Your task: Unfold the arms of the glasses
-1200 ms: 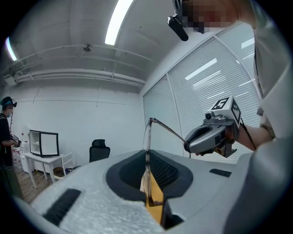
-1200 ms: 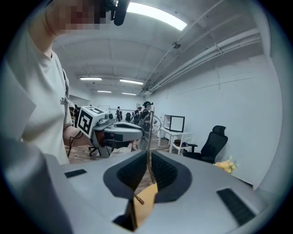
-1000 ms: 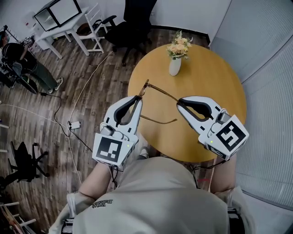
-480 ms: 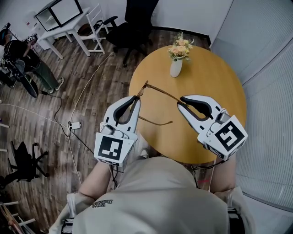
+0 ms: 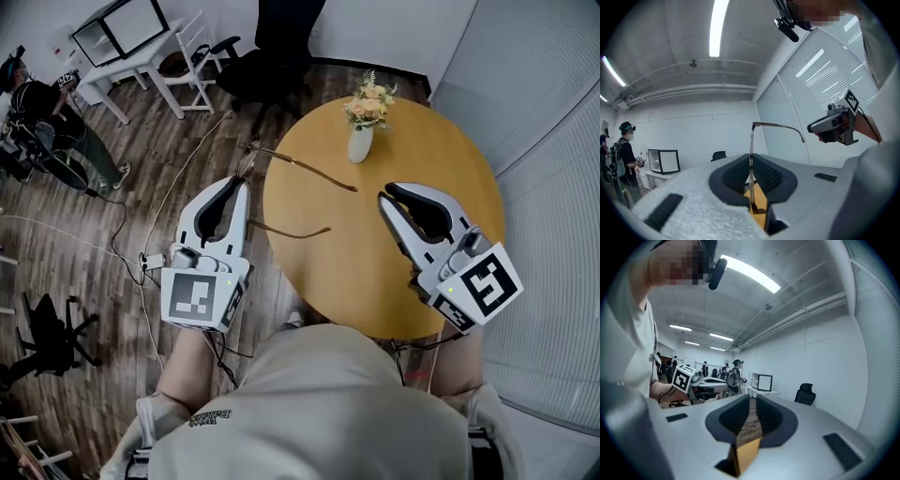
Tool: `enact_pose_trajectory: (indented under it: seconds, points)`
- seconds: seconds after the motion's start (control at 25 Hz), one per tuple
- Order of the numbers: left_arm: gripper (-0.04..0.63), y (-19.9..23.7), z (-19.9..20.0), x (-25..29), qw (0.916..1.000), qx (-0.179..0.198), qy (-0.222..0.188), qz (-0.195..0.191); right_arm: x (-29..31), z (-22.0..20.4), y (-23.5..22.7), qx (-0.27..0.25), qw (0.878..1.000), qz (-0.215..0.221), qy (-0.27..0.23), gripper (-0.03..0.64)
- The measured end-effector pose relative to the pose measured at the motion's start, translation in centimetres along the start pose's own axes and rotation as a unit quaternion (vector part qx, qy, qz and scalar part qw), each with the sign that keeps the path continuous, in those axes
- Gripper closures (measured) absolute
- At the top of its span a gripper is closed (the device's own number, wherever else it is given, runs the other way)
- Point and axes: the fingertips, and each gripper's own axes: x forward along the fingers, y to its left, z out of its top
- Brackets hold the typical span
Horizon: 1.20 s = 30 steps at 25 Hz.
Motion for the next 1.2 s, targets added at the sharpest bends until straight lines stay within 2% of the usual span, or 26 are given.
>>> enact_pose_trajectory:
  seconds: [0.16,0.2,0.32,0.36,0.48,0.64,0.76,0.96,1.2]
  points:
    - [0.555,2.3,2.6,-0.7,0.9993,0.005,-0.029,0.022,-0.9,2.0,-1.3,0.005,0.999,-0.041,-0.030,0.568]
    - [0.555,2.7,3.1,-0.8,0.9990,-0.007,-0.037,0.023,-1.2,2.5,-1.6,0.003,0.998,-0.051,-0.037,0.568]
    - [0.555,3.9,4.3,-0.8,0.9949,-0.079,-0.061,0.011,-2.1,4.3,-2.3,-0.003,0.995,-0.081,-0.062,0.569]
    - [0.555,4.2,4.7,-0.9,0.9941,-0.085,-0.067,0.012,-2.4,4.9,-2.5,-0.005,0.993,-0.091,-0.072,0.571]
    - [0.555,5.0,6.2,-1.3,0.9953,-0.047,-0.080,0.025,-3.6,6.5,-3.2,-0.012,0.987,-0.124,-0.099,0.572]
    - [0.555,4.9,7.1,-1.8,0.9947,-0.033,-0.093,0.028,-5.3,7.7,-4.2,-0.014,0.979,-0.163,-0.126,0.578]
    - [0.555,4.4,6.8,-1.9,0.9961,-0.015,-0.084,0.022,-5.6,7.5,-4.2,-0.010,0.978,-0.168,-0.124,0.580]
    - [0.555,3.4,5.1,-1.7,0.9977,-0.014,-0.065,0.012,-4.7,4.6,-3.9,0.002,0.981,-0.170,-0.092,0.580]
    - [0.555,2.3,1.8,-1.4,0.9986,-0.040,-0.034,-0.002,-3.5,1.0,-3.5,0.019,0.985,-0.163,-0.053,0.581]
